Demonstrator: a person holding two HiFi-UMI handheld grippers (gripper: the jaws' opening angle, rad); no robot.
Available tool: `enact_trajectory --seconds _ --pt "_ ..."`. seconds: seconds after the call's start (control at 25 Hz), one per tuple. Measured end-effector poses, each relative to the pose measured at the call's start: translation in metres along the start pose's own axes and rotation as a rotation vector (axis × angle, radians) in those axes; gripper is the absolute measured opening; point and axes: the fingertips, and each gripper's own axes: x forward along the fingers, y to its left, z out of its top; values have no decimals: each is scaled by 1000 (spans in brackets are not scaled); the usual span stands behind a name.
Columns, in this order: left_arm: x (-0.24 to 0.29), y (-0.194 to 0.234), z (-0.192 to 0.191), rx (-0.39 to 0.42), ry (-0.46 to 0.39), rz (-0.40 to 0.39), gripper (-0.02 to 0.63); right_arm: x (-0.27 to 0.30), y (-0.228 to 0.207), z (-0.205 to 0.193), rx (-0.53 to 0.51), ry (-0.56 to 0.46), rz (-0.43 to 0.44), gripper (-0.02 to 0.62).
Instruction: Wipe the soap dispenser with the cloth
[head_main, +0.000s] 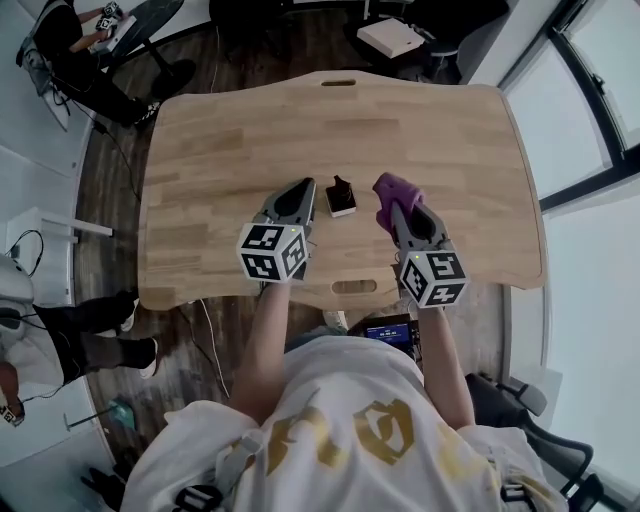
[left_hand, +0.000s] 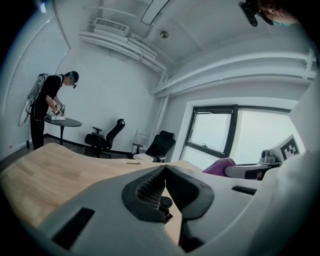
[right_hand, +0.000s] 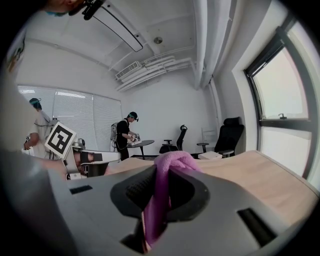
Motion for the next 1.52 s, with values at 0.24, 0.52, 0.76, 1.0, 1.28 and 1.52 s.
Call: enact_trajectory --seconds 0.24,0.52,0.76,1.0,1.28,1.52 --pt "10 11 -2 -17 -3 -5 9 12 -3 0 -1 5 -2 52" --pt "22 20 -5 -31 -6 0 9 28 -8 -7 6 15 18 51" --pt "27 26 -23 -47 32 4 9 40 -12 -19 13 46 43 51" --pt "29 34 -36 -62 49 27 9 46 -11 -29 12 66 69 51" --pt "35 36 -54 -71 91 23 11 54 -14 -44 -6 110 86 52" --pt "44 38 -80 -62 145 2 11 62 -18 -61 -4 150 100 51"
